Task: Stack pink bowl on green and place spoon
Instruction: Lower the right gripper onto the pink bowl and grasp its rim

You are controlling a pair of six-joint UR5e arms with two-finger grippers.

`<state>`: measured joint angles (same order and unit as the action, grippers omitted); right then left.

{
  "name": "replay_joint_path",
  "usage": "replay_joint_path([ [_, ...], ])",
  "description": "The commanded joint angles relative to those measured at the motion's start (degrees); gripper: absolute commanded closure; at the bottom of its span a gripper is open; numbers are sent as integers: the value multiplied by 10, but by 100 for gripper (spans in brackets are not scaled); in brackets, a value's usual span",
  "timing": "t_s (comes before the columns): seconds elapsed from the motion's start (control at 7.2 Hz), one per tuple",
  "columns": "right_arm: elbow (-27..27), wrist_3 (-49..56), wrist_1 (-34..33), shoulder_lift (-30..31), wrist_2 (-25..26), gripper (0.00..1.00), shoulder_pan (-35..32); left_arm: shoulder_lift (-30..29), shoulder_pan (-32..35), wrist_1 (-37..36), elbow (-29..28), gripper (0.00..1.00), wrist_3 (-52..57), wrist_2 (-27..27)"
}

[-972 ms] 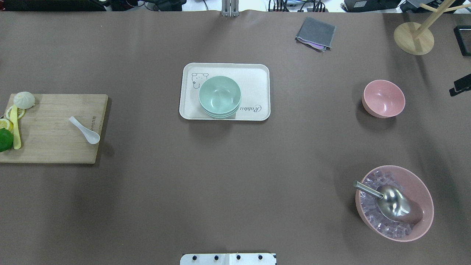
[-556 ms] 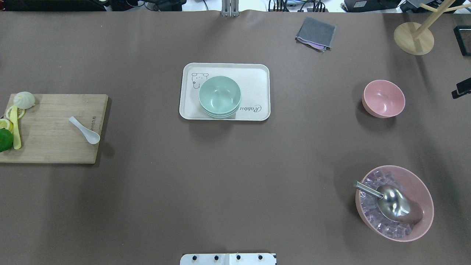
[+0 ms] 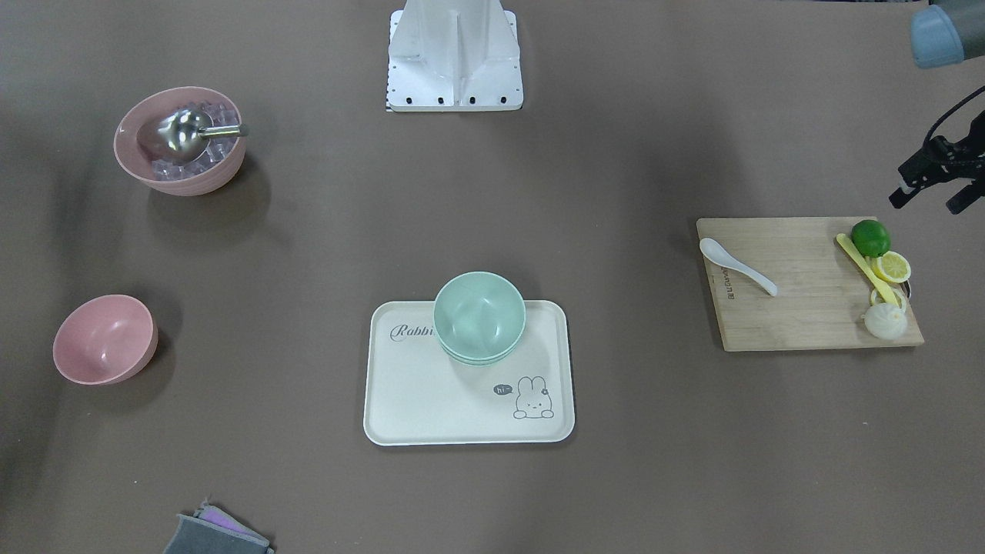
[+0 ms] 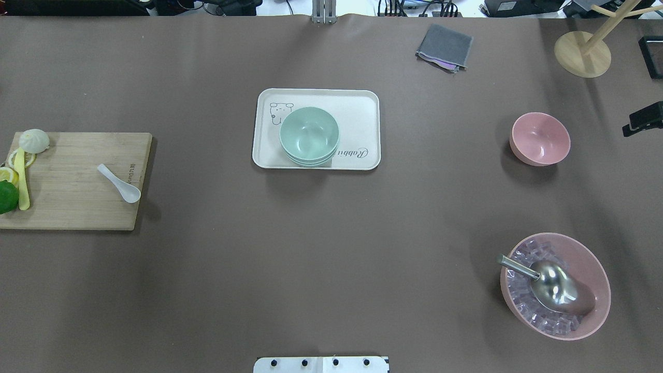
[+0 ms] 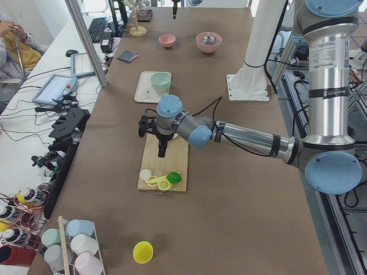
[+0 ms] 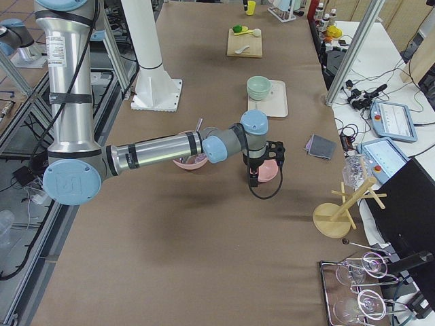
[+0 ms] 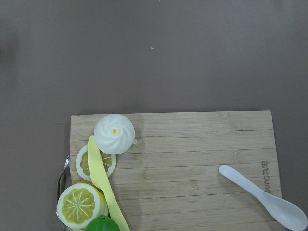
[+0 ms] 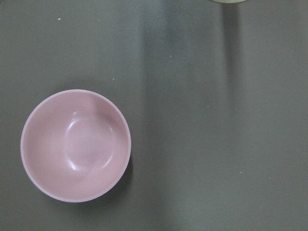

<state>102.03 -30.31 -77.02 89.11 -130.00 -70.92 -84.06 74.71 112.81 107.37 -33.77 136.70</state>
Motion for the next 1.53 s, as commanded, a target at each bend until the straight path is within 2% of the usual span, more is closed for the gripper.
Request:
replay_joint_path([
  [0.0,-9,-18,-1,-19,51,0,63,11,-1,1,1,2,-7,37],
  [0.14,-43,-36,6,-35,49,0,68,9,-2,1,3,2,-15,35],
  [0.42,-129,-94,96,-70,47,4,79,6,-1,0,3,2,-30,34],
  [0.69,-145,-135,97,-87,48,13,94,7,-2,1,7,2,-31,35],
  [0.83,-160,-142,97,-97,48,15,97,7,-2,1,6,2,-31,35],
  [0.97,-169,-143,98,-97,48,23,97,7,-1,1,6,2,-31,34],
  [1.11,-171,-144,98,-97,48,33,97,6,-1,1,6,2,-32,35],
  [1.25,-176,-144,98,-96,48,63,97,6,-2,0,5,2,-32,35],
  [1.39,-181,-144,98,-96,48,84,97,5,-2,0,3,2,-34,35],
])
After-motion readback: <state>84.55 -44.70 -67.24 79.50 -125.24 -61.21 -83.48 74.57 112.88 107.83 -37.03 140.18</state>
